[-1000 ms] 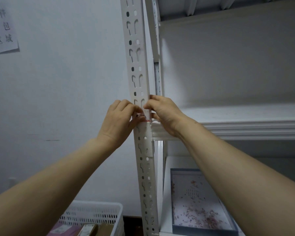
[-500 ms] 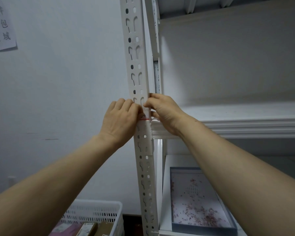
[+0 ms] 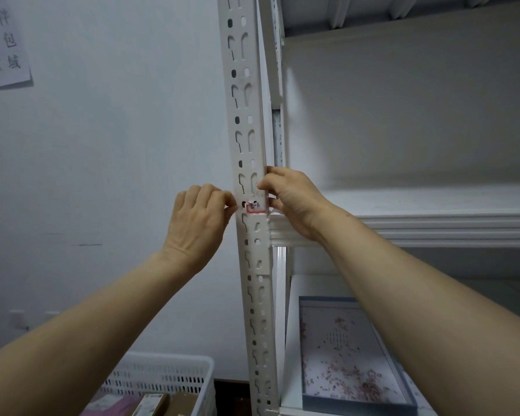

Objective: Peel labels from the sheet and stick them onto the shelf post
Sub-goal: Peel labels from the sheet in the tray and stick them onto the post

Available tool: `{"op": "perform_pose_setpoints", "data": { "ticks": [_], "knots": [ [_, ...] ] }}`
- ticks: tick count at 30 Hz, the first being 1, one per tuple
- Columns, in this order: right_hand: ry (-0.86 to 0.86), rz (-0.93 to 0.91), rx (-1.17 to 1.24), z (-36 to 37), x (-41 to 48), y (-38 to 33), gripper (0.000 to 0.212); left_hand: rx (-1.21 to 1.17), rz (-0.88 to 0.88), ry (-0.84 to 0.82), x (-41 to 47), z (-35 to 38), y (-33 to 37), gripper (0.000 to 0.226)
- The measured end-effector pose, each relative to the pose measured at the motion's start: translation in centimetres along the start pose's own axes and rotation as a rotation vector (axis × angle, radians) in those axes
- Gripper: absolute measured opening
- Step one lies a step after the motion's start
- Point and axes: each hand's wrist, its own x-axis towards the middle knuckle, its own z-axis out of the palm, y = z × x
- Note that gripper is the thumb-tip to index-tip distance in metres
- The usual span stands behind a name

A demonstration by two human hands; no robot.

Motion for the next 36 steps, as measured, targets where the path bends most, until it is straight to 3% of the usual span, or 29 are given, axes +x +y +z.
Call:
{"op": "perform_pose_setpoints", "data": {
  "ticks": [11,16,20,26,28,30,33,36],
  "knots": [
    [-0.002,-0.017,-0.001,0.2,-0.2,-0.2,0.025,-0.054,0.08,-0.08,2.3,-0.5,0.8,0.037],
    [0.015,-0.007,-0.02,0.1,-0.3,-0.3,0.024,-0.012,0.129,-0.128,2.8,-0.8,0.6,0.029],
    [0.014,0.009,0.014,0.3,-0.4,-0.4,0.029,0.171,0.193,-0.113,2.9,-0.8,0.8,0.014],
    [0.036,0.003,-0.031,0.2,-0.3,-0.3,0.028,0.162,0.135,-0.135,1.2,-0.7,0.6,0.011],
    [0.038,0.0,-0.038,0.2,-0.3,-0.1,0.025,0.09,0.068,-0.167,0.0,-1.2,-0.2,0.023],
    [0.042,-0.011,-0.024,0.3,-0.4,0.0,0.023,-0.097,-0.114,-0.243,-0.7,-2.6,0.5,0.029],
    [0.101,-0.059,-0.012,0.4,-1.0,0.4,0.03,-0.523,-0.492,-0.364,-0.8,-4.5,3.8,0.013],
    [0.274,-0.157,-0.01,0.3,-3.5,1.8,0.041,-0.828,-0.621,-0.377,-0.9,-5.5,7.4,0.015]
  ]
}}
